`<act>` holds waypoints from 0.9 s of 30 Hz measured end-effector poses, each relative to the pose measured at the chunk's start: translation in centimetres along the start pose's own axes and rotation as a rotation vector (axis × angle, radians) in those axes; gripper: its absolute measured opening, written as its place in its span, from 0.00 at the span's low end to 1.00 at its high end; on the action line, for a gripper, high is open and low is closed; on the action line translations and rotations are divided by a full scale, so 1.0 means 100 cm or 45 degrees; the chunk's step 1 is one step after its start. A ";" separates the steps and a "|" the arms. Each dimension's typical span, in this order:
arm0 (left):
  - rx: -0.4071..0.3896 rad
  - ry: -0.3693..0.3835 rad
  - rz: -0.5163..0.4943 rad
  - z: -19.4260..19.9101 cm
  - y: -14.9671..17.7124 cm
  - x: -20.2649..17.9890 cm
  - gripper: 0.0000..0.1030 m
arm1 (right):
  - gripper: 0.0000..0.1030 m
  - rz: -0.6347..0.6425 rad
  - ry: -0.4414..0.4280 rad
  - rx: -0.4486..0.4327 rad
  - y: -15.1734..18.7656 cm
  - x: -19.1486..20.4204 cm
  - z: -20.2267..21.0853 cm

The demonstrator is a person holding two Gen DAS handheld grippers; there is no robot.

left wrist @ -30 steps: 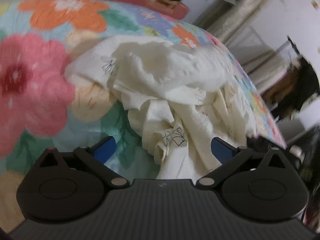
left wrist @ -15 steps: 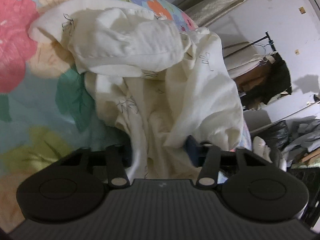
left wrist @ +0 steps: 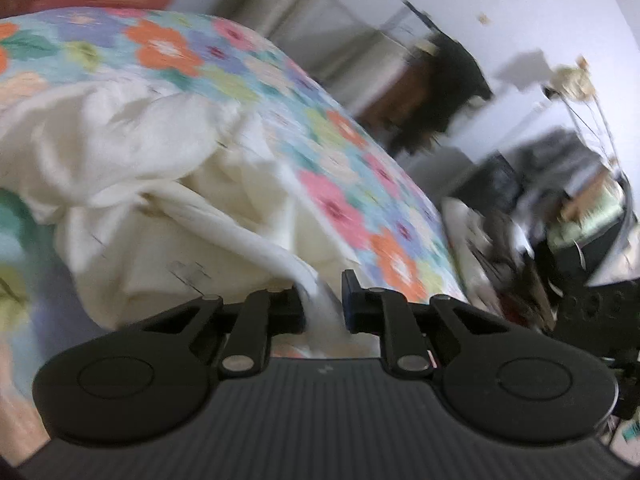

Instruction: Fold clothes

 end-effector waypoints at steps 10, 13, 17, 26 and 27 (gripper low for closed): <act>-0.125 -0.278 -0.153 0.031 -0.021 0.023 0.17 | 0.15 -0.085 0.124 -0.137 -0.003 -0.056 0.040; -0.129 -0.348 -0.077 0.033 -0.030 0.053 0.37 | 0.60 -0.031 0.107 -0.111 -0.004 -0.053 0.014; -0.134 -0.452 0.009 0.039 -0.037 0.092 0.61 | 0.64 0.084 0.112 -0.086 -0.007 -0.046 -0.019; -0.122 -0.576 0.054 0.016 -0.060 0.163 0.89 | 0.77 0.118 0.210 -0.027 -0.026 -0.076 -0.097; -0.104 -0.565 0.059 0.012 -0.057 0.168 0.91 | 0.80 0.093 0.206 -0.014 -0.026 -0.081 -0.103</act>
Point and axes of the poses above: each gripper's, at about its wrist camera, not at the fingertips, and z roughly against the way its jaws point, x to its left, y to its underside, the point moved 9 cm from there along -z, roughly the way its jaws point, and after that the axes turned 13 degrees about -x, right-handed, at the moved point
